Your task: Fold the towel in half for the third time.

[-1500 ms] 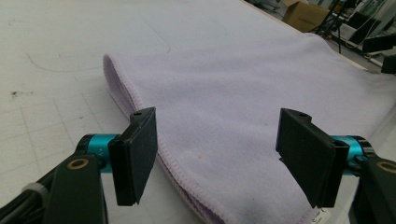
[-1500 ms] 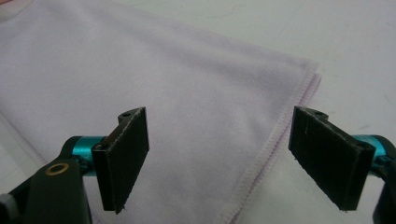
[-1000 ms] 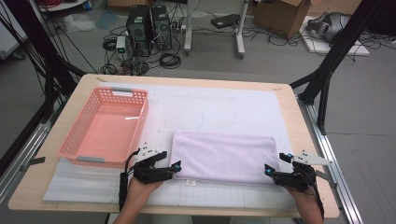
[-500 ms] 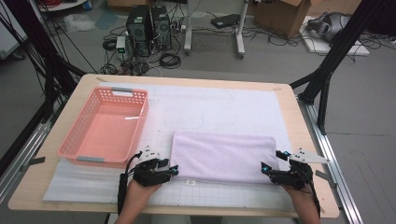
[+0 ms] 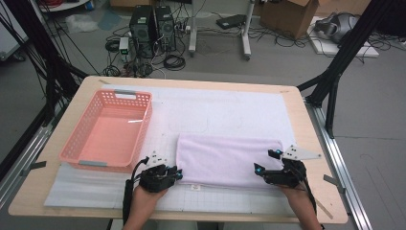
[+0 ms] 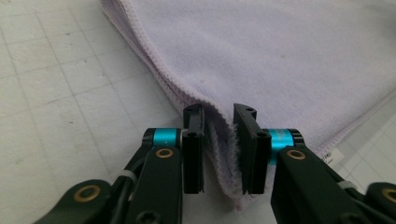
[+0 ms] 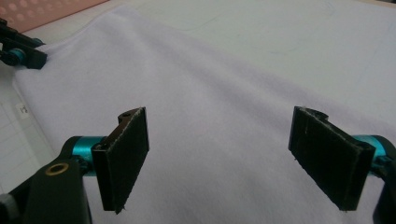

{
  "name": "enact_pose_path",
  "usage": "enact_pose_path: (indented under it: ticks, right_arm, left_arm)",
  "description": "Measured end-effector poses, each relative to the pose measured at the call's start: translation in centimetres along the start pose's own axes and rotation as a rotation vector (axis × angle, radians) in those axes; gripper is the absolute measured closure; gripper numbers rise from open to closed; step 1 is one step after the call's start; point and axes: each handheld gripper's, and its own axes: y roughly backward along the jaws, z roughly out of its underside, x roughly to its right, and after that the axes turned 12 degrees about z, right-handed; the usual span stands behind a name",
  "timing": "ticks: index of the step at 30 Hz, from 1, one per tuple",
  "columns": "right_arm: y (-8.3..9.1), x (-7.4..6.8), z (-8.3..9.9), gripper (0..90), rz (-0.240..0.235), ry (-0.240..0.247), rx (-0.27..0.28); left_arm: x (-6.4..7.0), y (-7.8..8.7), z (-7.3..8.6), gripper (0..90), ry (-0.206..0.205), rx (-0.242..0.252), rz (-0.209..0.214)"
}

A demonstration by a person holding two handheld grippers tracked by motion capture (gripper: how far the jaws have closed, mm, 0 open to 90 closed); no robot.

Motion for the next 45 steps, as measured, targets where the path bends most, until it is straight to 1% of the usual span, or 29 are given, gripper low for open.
enact_pose_path:
  ticks: [5, 8, 9, 10, 12, 13, 17, 19, 22, 24, 29, 33, 35, 38, 40, 41, 42, 45]
  right_arm:
    - [-1.2, -0.8, -1.4, 19.3, -0.027, 0.019, 0.004]
    - [-2.4, -1.3, -2.7, 19.4, -0.052, 0.048, 0.001]
    - [-2.9, -1.5, -3.2, 19.4, -0.059, 0.049, 0.001]
    - [-3.3, -1.7, -3.6, 19.4, -0.067, 0.049, -0.004]
    - [-4.2, -2.1, -4.4, 19.3, -0.067, 0.049, -0.020]
    - [-4.7, -2.3, -4.9, 19.3, -0.076, 0.050, -0.032]
    - [-6.5, -3.1, -6.4, 19.4, -0.099, 0.065, -0.049]
    - [-7.4, -3.5, -7.1, 21.9, -0.114, 0.077, -0.056]
    - [-8.6, -4.2, -8.0, 28.9, -0.132, 0.120, -0.064]
    - [-9.5, -4.8, -8.6, 30.3, -0.154, 0.124, -0.079]
    - [-12.0, -6.2, -9.9, 36.7, -0.209, 0.161, -0.118]
    - [-14.4, -7.5, -10.8, 41.0, -0.237, 0.181, -0.160]
    - [-15.7, -8.2, -11.1, 41.9, -0.241, 0.207, -0.177]
    - [-17.4, -9.5, -11.5, 42.7, -0.251, 0.233, -0.218]
    - [-18.4, -10.2, -11.8, 42.9, -0.256, 0.253, -0.235]
    - [-18.9, -10.6, -11.9, 43.1, -0.257, 0.255, -0.243]
    - [-19.1, -10.8, -12.0, 43.2, -0.256, 0.254, -0.250]
    - [-20.3, -11.2, -12.0, 44.5, -0.243, 0.275, -0.275]
  left_arm:
    - [0.0, 0.0, 0.0, 77.3, 0.024, 0.008, 0.000]
    - [0.0, 0.0, 0.0, 78.3, 0.030, 0.011, 0.004]
    - [0.0, 0.0, 0.1, 78.3, 0.034, 0.012, 0.006]
    - [-0.1, 0.0, 0.1, 78.4, 0.039, 0.013, 0.011]
    - [-0.2, 0.0, 0.1, 78.4, 0.046, 0.015, 0.018]
    - [-0.2, 0.0, 0.1, 78.4, 0.047, 0.014, 0.020]
    - [-0.3, 0.0, 0.1, 78.4, 0.053, 0.018, 0.023]
    - [-0.3, 0.0, 0.1, 78.3, 0.054, 0.017, 0.025]
    - [-0.3, 0.0, 0.1, 78.3, 0.056, 0.018, 0.028]
    - [-0.3, 0.0, 0.1, 78.3, 0.061, 0.018, 0.028]
    - [-0.4, 0.0, 0.1, 78.3, 0.067, 0.019, 0.027]
    - [-0.5, 0.1, 0.1, 78.2, 0.081, 0.022, 0.039]
    - [-0.6, 0.1, 0.1, 78.1, 0.084, 0.023, 0.042]
    - [-0.6, 0.1, 0.1, 78.0, 0.086, 0.022, 0.049]
    - [-0.6, 0.1, 0.1, 78.0, 0.087, 0.021, 0.049]
    - [-0.6, 0.1, 0.1, 77.9, 0.089, 0.022, 0.049]
    - [-0.7, 0.1, 0.1, 77.9, 0.091, 0.024, 0.050]
    - [-0.8, 0.2, 0.1, 77.9, 0.102, 0.025, 0.058]
